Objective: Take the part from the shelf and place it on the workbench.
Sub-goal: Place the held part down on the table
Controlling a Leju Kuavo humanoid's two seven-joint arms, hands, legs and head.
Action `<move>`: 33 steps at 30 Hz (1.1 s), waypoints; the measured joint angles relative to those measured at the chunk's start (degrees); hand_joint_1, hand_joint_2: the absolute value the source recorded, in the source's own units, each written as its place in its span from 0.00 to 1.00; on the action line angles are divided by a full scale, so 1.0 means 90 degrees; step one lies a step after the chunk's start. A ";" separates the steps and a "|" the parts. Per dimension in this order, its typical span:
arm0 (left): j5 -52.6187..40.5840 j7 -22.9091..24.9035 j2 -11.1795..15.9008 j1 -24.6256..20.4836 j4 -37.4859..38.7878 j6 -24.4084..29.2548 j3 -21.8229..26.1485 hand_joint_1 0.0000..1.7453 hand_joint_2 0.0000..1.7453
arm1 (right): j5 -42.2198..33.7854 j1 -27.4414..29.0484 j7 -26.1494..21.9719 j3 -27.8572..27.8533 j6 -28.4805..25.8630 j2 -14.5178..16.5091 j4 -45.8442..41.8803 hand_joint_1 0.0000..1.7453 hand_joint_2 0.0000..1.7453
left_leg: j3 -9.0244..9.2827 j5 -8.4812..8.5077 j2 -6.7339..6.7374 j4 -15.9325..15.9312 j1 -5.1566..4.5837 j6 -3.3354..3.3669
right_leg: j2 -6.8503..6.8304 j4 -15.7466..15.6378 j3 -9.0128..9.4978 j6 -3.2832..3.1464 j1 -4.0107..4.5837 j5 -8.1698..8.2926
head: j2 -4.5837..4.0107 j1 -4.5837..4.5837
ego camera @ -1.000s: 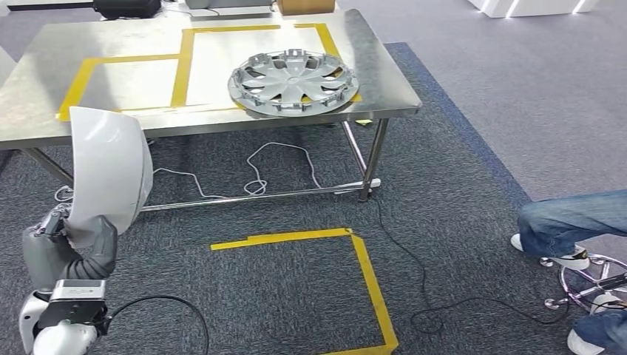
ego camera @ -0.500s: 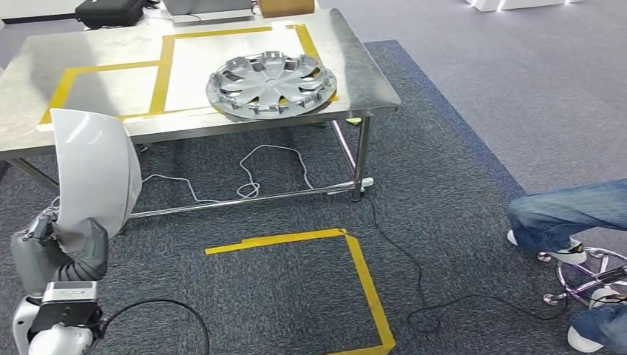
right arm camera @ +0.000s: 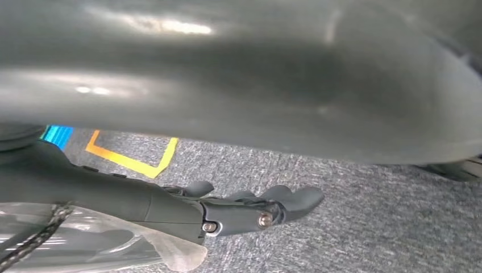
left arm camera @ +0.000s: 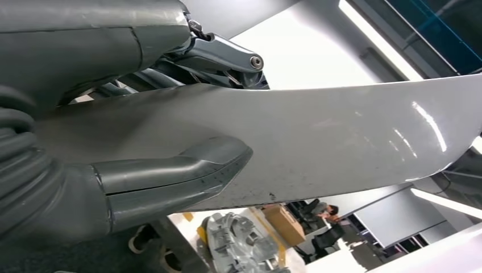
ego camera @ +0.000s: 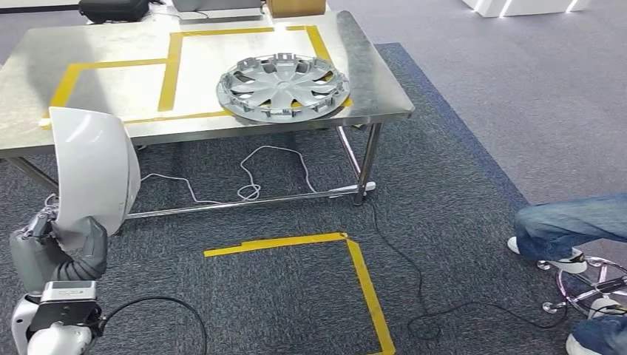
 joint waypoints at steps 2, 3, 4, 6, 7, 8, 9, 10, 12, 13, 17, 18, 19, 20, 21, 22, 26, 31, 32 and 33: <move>0.0001 -0.0002 -0.0002 -0.0001 0.0000 0.0000 0.0000 1.00 1.00 | 0.0004 0.0000 -0.0005 0.0001 -0.0002 -0.0002 0.0000 0.00 0.00 | 0.0105 -0.0087 0.0003 0.0003 0.0004 -0.0054 | -0.0040 -0.0828 0.0309 -0.0022 0.0007 0.0419 | 0.0000 0.0003; 0.0001 -0.0004 -0.0003 -0.0001 -0.0001 0.0000 0.0001 1.00 1.00 | 0.0006 -0.0008 -0.0007 0.0001 -0.0002 -0.0003 0.0000 0.00 0.00 | 0.0131 -0.0125 0.0007 0.0005 -0.0002 -0.0091 | -0.0061 -0.1109 0.0433 -0.0063 0.0020 0.0483 | 0.0000 0.0004; 0.0002 -0.0005 -0.0003 -0.0002 -0.0004 -0.0001 0.0000 1.00 1.00 | 0.0007 -0.0012 -0.0007 0.0002 -0.0003 -0.0003 0.0000 0.00 0.00 | 0.0151 -0.0155 0.0012 0.0012 -0.0012 -0.0131 | -0.0075 -0.1253 0.0493 -0.0114 0.0033 0.0477 | 0.0000 -0.0003; 0.0003 -0.0008 -0.0003 -0.0006 -0.0012 -0.0001 -0.0001 1.00 1.00 | 0.0009 -0.0006 -0.0007 0.0002 -0.0002 -0.0004 0.0000 0.00 0.00 | 0.0174 -0.0182 0.0018 0.0040 -0.0026 -0.0195 | -0.0071 -0.1296 0.0556 -0.0231 0.0040 0.0448 | 0.0000 -0.0026; 0.0004 -0.0009 -0.0005 -0.0009 -0.0015 0.0000 -0.0002 1.00 1.00 | 0.0010 0.0006 -0.0009 0.0002 -0.0003 -0.0004 0.0000 0.00 0.00 | 0.0175 -0.0193 0.0019 0.0100 -0.0022 -0.0219 | -0.0063 -0.1311 0.0586 -0.0268 0.0032 0.0463 | 0.0000 -0.0039; 0.0002 -0.0010 -0.0007 -0.0015 -0.0017 0.0002 -0.0002 1.00 1.00 | 0.0012 0.0012 -0.0012 0.0002 -0.0004 -0.0005 0.0000 0.00 0.00 | 0.0110 -0.0219 0.0016 0.0257 -0.0015 -0.0243 | -0.0058 -0.1319 0.0630 -0.0304 0.0023 0.0452 | 0.0000 -0.0049; 0.0001 -0.0011 -0.0009 -0.0022 -0.0018 0.0003 -0.0001 1.00 1.00 | 0.0013 0.0011 -0.0016 0.0002 -0.0004 -0.0005 0.0000 0.00 0.00 | -0.0028 -0.0285 0.0013 0.0521 -0.0009 -0.0268 | -0.0052 -0.1329 0.0673 -0.0337 0.0016 0.0437 | 0.0000 -0.0054; 0.0000 -0.0011 -0.0009 -0.0023 -0.0019 0.0004 -0.0001 1.00 1.00 | 0.0015 0.0008 -0.0019 0.0003 -0.0004 -0.0005 0.0000 0.00 0.00 | -0.0243 -0.0400 0.0011 0.0896 -0.0005 -0.0290 | -0.0048 -0.1335 0.0708 -0.0364 0.0017 0.0412 | 0.0000 -0.0062; -0.0001 -0.0010 -0.0008 -0.0019 -0.0018 0.0005 0.0000 1.00 1.00 | 0.0019 0.0004 -0.0021 0.0005 -0.0001 -0.0005 0.0000 0.00 0.00 | -0.0739 -0.0706 0.0009 0.1638 -0.0006 -0.0315 | -0.0033 -0.1335 0.0777 -0.0402 0.0028 0.0340 | 0.0000 -0.0066; 0.0000 -0.0010 -0.0010 -0.0015 -0.0018 0.0005 0.0000 1.00 1.00 | 0.0021 0.0010 -0.0021 0.0007 0.0000 -0.0005 0.0000 0.00 0.00 | -0.0910 -0.0782 0.0008 0.1823 -0.0007 -0.0312 | -0.0025 -0.1335 0.0826 -0.0409 0.0037 0.0298 | 0.0000 -0.0066; 0.0001 -0.0010 -0.0011 -0.0014 -0.0018 0.0005 0.0000 1.00 1.00 | 0.0031 0.0027 -0.0021 0.0025 0.0003 -0.0001 0.0002 0.00 0.00 | -0.0774 0.0068 0.0001 0.0850 -0.0059 -0.0154 | 0.0011 -0.1333 0.1080 -0.0397 0.0088 0.0124 | 0.0000 -0.0059; 0.0003 -0.0008 -0.0012 -0.0017 -0.0018 0.0004 -0.0001 1.00 1.00 | 0.0034 0.0023 -0.0022 0.0032 0.0006 0.0003 0.0004 0.00 0.00 | -0.0696 0.0219 -0.0004 0.0534 -0.0086 -0.0105 | 0.0017 -0.1326 0.1101 -0.0378 0.0098 0.0092 | 0.0000 -0.0062; 0.0004 -0.0006 -0.0012 -0.0016 -0.0018 0.0007 0.0000 1.00 1.00 | 0.0038 0.0020 -0.0023 0.0036 0.0012 0.0007 0.0005 0.00 0.00 | -0.0661 0.0307 -0.0009 0.0360 -0.0110 -0.0073 | 0.0021 -0.1317 0.1101 -0.0352 0.0103 0.0065 | 0.0000 -0.0064; 0.0007 -0.0003 -0.0012 -0.0017 -0.0018 0.0009 0.0001 1.00 1.00 | 0.0042 0.0016 -0.0024 0.0038 0.0016 0.0010 0.0007 0.00 0.00 | -0.0657 0.0292 -0.0017 0.0302 -0.0128 -0.0053 | 0.0024 -0.1314 0.1092 -0.0316 0.0105 0.0039 | 0.0000 -0.0066; 0.0007 0.0000 -0.0013 -0.0019 -0.0019 0.0014 0.0002 1.00 1.00 | 0.0044 0.0012 -0.0034 0.0040 0.0022 0.0010 0.0007 0.00 0.00 | -0.0644 0.0296 -0.0022 0.0250 -0.0128 -0.0041 | 0.0022 -0.1327 0.1083 -0.0274 0.0104 0.0018 | 0.0000 -0.0078; 0.0003 0.0002 -0.0015 -0.0019 -0.0021 0.0021 0.0003 1.00 1.00 | 0.0046 0.0011 -0.0051 0.0042 0.0027 0.0009 0.0007 0.00 0.00 | -0.0615 0.0342 -0.0025 0.0219 -0.0112 -0.0026 | 0.0020 -0.1335 0.1093 -0.0232 0.0101 -0.0017 | 0.0000 -0.0078; -0.0029 0.0005 -0.0033 -0.0047 -0.0033 0.0040 0.0007 1.00 1.00 | 0.0046 -0.0008 -0.0121 0.0048 0.0030 0.0007 0.0007 0.00 0.00 | -0.0480 0.0340 -0.0058 0.0077 -0.0048 0.0043 | 0.0004 -0.0404 0.0592 -0.0090 0.0067 -0.0548 | 0.0000 -0.0051; -0.0068 0.0027 -0.0050 -0.0050 -0.0034 0.0044 0.0013 1.00 1.00 | 0.0042 0.0006 -0.0161 0.0063 0.0017 0.0007 0.0007 0.00 0.00 | -0.0401 0.0265 -0.0285 0.0082 -0.0043 0.0032 | 0.0053 -0.0216 0.0211 -0.0041 0.0004 -0.0144 | 0.0000 -0.0048; -0.0068 0.0029 -0.0054 -0.0052 -0.0034 0.0044 0.0014 1.00 1.00 | 0.0042 0.0008 -0.0174 0.0064 0.0014 0.0006 0.0007 0.00 0.00 | -0.0380 0.0247 -0.0347 0.0084 -0.0041 0.0011 | 0.0189 -0.0653 0.0388 -0.0061 -0.0007 0.0095 | 0.0000 -0.0050; -0.0069 0.0030 -0.0057 -0.0056 -0.0034 0.0046 0.0015 1.00 1.00 | 0.0042 0.0011 -0.0187 0.0064 0.0012 0.0005 0.0007 0.00 0.00 | -0.0373 0.0231 -0.0410 0.0093 -0.0043 -0.0014 | 0.0312 -0.1019 0.0554 -0.0086 -0.0017 0.0262 | 0.0000 -0.0052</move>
